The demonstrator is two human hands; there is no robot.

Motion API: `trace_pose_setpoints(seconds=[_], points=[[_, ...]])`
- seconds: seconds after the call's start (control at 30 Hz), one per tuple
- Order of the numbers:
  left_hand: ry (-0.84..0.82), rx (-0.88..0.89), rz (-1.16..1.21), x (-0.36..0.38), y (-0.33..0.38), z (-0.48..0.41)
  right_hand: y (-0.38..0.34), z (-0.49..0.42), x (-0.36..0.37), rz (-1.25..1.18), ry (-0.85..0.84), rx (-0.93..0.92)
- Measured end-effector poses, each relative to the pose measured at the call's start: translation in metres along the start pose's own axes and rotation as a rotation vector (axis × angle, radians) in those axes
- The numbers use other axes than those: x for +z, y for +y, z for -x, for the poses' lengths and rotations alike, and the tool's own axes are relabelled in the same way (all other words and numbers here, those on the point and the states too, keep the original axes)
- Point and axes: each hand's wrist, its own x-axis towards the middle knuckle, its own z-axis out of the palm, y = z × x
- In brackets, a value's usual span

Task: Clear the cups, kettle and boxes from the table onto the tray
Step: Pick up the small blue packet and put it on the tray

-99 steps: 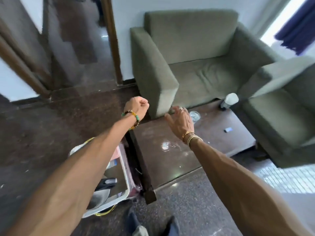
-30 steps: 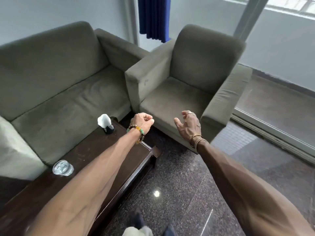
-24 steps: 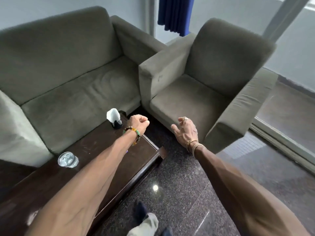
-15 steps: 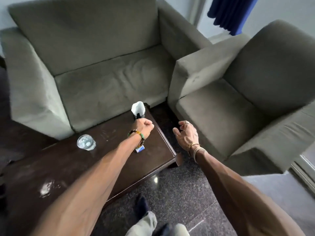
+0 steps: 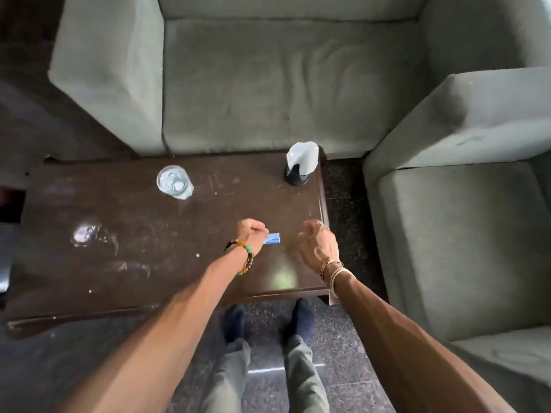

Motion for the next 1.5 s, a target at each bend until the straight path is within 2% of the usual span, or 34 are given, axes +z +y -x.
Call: trace_pose_setpoints(seconds=[0.13, 0.37, 0.63, 0.93, 1.17, 1.33, 1.5], points=[[0.033, -0.128, 0.051, 0.027, -0.044, -0.038, 0.02, -0.034, 0.043, 0.046, -0.118, 0.015], [0.087, -0.214, 0.028, 0.046, -0.084, -0.081, 0.036, -0.076, 0.087, 0.024, -0.211, 0.096], [0.119, -0.21, -0.072, 0.055, -0.09, -0.106, 0.038, -0.106, 0.116, -0.014, -0.201, 0.164], [0.093, -0.236, -0.053, 0.051, -0.083, -0.098, 0.022, -0.096, 0.113, 0.018, -0.281, 0.124], [0.135, -0.251, 0.187, 0.01, -0.031, -0.055, -0.037, -0.062, 0.072, 0.017, -0.281, 0.018], [0.197, -0.171, 0.268, -0.052, 0.018, -0.002, -0.107, -0.022, 0.032, 0.047, -0.267, -0.154], [0.313, -0.062, 0.344, -0.129, 0.043, 0.049, -0.181, 0.027, 0.023, 0.028, -0.264, -0.292]])
